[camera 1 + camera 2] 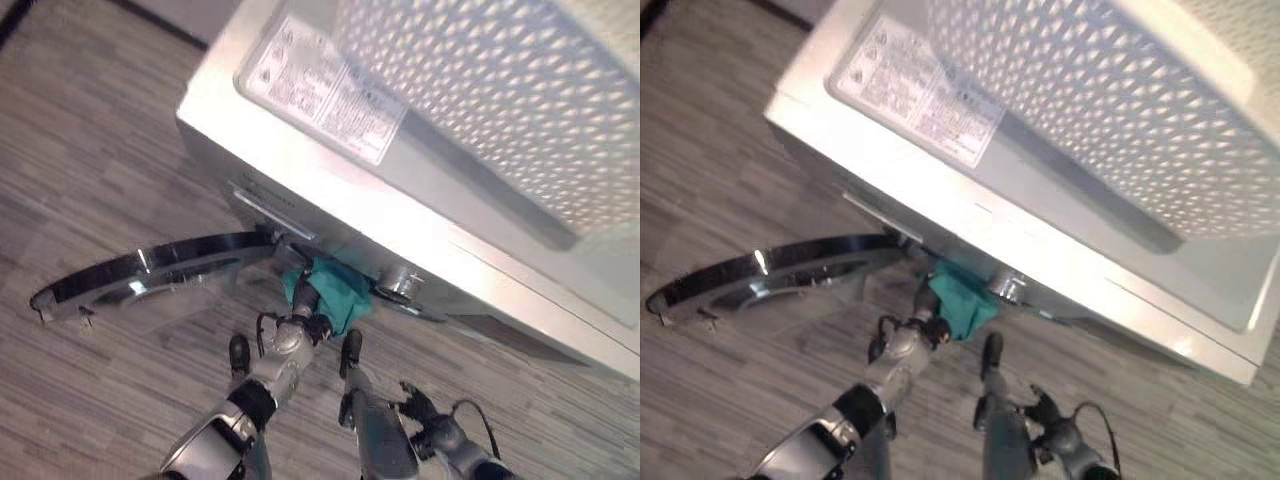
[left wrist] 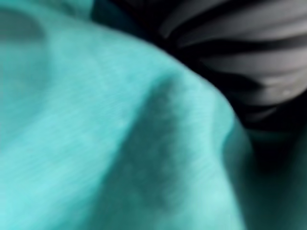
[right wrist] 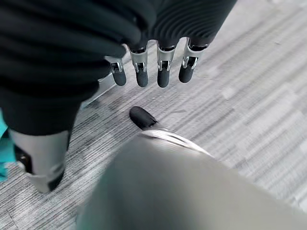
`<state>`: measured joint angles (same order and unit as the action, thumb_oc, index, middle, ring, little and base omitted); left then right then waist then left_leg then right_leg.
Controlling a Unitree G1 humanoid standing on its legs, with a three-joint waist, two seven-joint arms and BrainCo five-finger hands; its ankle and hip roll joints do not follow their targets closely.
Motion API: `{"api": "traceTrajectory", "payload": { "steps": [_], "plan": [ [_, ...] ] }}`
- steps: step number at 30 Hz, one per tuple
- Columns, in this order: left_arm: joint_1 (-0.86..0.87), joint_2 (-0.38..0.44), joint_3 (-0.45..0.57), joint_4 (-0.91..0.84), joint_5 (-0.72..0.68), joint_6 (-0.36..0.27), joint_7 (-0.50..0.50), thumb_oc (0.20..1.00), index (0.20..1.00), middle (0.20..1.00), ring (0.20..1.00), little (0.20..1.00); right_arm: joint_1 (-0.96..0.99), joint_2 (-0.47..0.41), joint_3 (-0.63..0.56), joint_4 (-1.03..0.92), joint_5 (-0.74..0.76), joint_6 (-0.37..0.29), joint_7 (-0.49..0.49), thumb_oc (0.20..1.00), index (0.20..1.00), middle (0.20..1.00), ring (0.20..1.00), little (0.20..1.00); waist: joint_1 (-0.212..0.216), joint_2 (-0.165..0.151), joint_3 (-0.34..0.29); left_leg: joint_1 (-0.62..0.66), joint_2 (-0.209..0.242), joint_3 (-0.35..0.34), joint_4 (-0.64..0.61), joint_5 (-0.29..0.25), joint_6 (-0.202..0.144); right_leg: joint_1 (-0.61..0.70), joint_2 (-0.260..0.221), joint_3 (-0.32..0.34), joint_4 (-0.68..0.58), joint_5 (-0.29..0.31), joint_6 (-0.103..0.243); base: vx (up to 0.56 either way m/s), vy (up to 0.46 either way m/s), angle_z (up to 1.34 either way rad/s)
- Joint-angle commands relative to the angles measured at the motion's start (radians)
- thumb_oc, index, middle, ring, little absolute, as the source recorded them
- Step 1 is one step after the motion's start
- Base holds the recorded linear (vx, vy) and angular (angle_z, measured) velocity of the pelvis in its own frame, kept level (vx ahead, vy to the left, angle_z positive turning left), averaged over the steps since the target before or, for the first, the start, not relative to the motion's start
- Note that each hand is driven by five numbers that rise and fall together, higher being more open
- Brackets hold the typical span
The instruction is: Grab the laundry basket,head to the washer,open it,put in the laundry and shut it.
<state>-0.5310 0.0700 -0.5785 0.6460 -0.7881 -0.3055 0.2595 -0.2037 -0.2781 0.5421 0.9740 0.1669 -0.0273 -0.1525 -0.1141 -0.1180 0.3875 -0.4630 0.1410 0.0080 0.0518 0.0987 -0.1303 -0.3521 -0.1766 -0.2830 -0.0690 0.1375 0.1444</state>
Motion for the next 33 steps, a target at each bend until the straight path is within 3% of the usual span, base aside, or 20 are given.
{"api": "traceTrajectory", "payload": {
  "steps": [1, 11, 19, 22, 25, 27, 33],
  "plan": [
    [-0.031, -0.073, -0.001, -0.029, -0.028, -0.063, -0.009, 0.200, 0.200, 0.200, 0.200, 0.200, 0.035, 0.002, 0.013, 0.006, 0.054, -0.001, -0.026, 1.000, 1.000, 1.000, 1.000, 1.000, 0.003, -0.057, -0.043, -0.049, 0.029, 0.003, 0.086, -0.073, -0.024, -0.127, -0.061, 0.104, 0.052, 0.036, 0.048, -0.12, -0.073, 0.08],
    [-0.098, -0.090, 0.064, 0.077, -0.065, -0.052, 0.004, 0.200, 0.200, 0.200, 0.200, 0.200, -0.092, 0.061, 0.122, 0.096, -0.012, 0.019, -0.033, 1.000, 1.000, 1.000, 1.000, 1.000, 0.000, -0.049, -0.067, -0.196, 0.060, -0.028, 0.195, -0.142, -0.030, -0.359, -0.032, 0.118, 0.246, -0.051, 0.023, -0.02, -0.056, -0.03],
    [-0.120, -0.096, 0.046, 0.147, -0.022, -0.030, -0.006, 0.200, 0.200, 0.200, 0.200, 0.200, 0.031, 0.040, 0.173, 0.151, -0.171, 0.053, 0.058, 1.000, 1.000, 1.000, 1.000, 1.000, -0.029, -0.052, -0.104, -0.184, 0.056, -0.028, 0.257, -0.200, -0.014, -0.366, -0.038, 0.127, 0.299, -0.068, 0.026, 0.00, 0.030, 0.00],
    [-0.125, -0.098, 0.033, 0.148, -0.021, -0.033, -0.008, 0.200, 0.200, 0.200, 0.200, 0.200, 0.079, 0.032, 0.144, 0.159, -0.181, 0.054, 0.082, 1.000, 1.000, 1.000, 1.000, 1.000, -0.038, -0.045, -0.109, -0.211, 0.045, -0.031, 0.334, -0.240, -0.001, -0.398, -0.045, 0.141, 0.358, -0.083, 0.031, -0.02, 0.111, 0.05],
    [-0.164, -0.098, 0.012, 0.152, -0.043, -0.031, -0.022, 0.200, 0.200, 0.200, 0.200, 0.200, 0.069, 0.038, 0.079, 0.169, -0.113, 0.043, 0.067, 1.000, 1.000, 1.000, 1.000, 1.000, -0.057, -0.014, -0.114, -0.350, 0.034, -0.035, 0.534, -0.324, 0.029, -0.531, -0.065, 0.183, 0.489, -0.118, 0.042, -0.05, 0.157, -0.20],
    [-0.202, -0.109, 0.019, 0.164, -0.063, -0.029, -0.021, 0.200, 0.200, 0.200, 0.200, 0.200, 0.017, 0.041, 0.064, 0.158, -0.078, 0.034, 0.031, 1.000, 1.000, 1.000, 1.000, 1.000, -0.067, 0.003, -0.119, -0.420, 0.041, -0.037, 0.611, -0.351, 0.032, -0.604, -0.072, 0.195, 0.549, -0.137, 0.037, -0.04, 0.076, -0.35],
    [-0.273, -0.156, 0.090, 0.165, -0.115, -0.042, 0.010, 0.200, 0.200, 0.200, 0.200, 0.200, -0.107, 0.074, 0.076, 0.092, 0.004, 0.023, -0.022, 1.000, 1.000, 1.000, 1.000, 1.000, -0.092, 0.004, -0.126, -0.540, 0.061, -0.027, 0.734, -0.409, 0.041, -0.752, -0.043, 0.243, 0.651, -0.159, 0.025, -0.01, 0.035, -0.16]
  ]
}}
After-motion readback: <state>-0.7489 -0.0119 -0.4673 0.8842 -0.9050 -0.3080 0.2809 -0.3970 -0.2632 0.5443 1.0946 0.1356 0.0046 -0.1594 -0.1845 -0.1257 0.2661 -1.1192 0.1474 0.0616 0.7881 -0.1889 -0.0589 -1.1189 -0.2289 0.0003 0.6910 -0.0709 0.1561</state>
